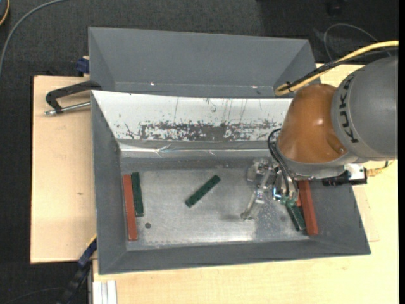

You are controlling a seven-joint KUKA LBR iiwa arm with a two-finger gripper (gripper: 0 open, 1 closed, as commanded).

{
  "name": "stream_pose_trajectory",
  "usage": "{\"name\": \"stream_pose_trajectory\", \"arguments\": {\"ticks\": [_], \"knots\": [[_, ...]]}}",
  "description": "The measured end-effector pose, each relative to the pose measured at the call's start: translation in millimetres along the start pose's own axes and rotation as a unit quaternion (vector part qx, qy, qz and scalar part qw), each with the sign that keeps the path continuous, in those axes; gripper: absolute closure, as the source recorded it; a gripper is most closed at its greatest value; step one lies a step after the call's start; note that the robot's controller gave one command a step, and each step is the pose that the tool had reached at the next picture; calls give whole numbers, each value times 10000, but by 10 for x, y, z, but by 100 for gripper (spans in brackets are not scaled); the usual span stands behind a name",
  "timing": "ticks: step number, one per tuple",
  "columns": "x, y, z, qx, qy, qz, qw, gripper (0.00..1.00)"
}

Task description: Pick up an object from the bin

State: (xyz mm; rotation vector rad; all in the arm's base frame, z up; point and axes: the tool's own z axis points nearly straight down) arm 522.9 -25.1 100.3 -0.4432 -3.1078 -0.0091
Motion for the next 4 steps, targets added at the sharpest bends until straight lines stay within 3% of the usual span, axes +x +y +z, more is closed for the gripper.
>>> {"name": "stream_pose_trajectory", "arguments": {"ticks": [1,2,3,4], "knots": [[-100,696,317,-2,-38,-342,9994,0],[-110,646,298,17,-39,-309,9995,100],[-110,645,299,19,-38,-307,9995,0],[75,1464,301,1,-39,-1479,9890,0]]}}
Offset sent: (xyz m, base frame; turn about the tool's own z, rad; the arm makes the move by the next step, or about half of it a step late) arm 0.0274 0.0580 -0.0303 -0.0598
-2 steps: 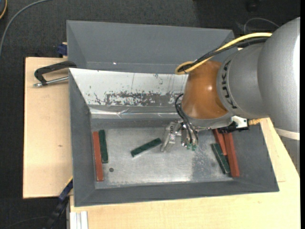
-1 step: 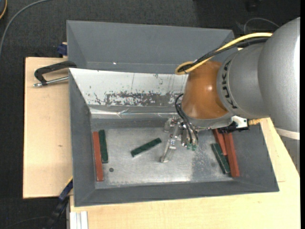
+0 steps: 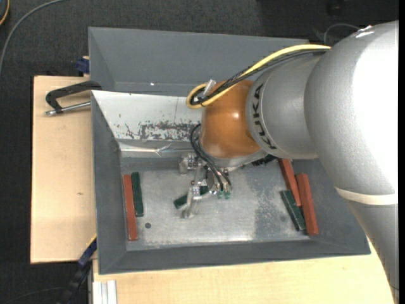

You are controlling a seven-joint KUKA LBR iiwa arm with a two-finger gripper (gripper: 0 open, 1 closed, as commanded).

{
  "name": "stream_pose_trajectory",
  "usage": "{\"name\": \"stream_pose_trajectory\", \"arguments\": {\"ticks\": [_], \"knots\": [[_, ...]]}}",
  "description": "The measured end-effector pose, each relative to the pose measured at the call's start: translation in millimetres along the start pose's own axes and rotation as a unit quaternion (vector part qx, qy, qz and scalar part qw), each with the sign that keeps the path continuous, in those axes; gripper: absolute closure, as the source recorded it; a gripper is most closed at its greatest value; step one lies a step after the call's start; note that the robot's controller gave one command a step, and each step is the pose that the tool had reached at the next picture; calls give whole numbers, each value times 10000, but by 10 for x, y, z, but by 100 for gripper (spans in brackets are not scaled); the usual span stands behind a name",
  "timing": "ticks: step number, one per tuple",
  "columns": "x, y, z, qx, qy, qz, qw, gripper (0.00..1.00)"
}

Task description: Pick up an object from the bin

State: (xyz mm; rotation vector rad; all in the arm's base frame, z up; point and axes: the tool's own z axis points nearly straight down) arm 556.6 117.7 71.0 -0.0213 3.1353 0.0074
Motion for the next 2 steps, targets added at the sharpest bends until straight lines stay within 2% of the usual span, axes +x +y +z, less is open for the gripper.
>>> {"name": "stream_pose_trajectory", "arguments": {"ticks": [1,2], "knots": [[-1,-26,2,14,5,9,10000,100],[49,176,-2087,2,-48,-221,9997,100]]}}
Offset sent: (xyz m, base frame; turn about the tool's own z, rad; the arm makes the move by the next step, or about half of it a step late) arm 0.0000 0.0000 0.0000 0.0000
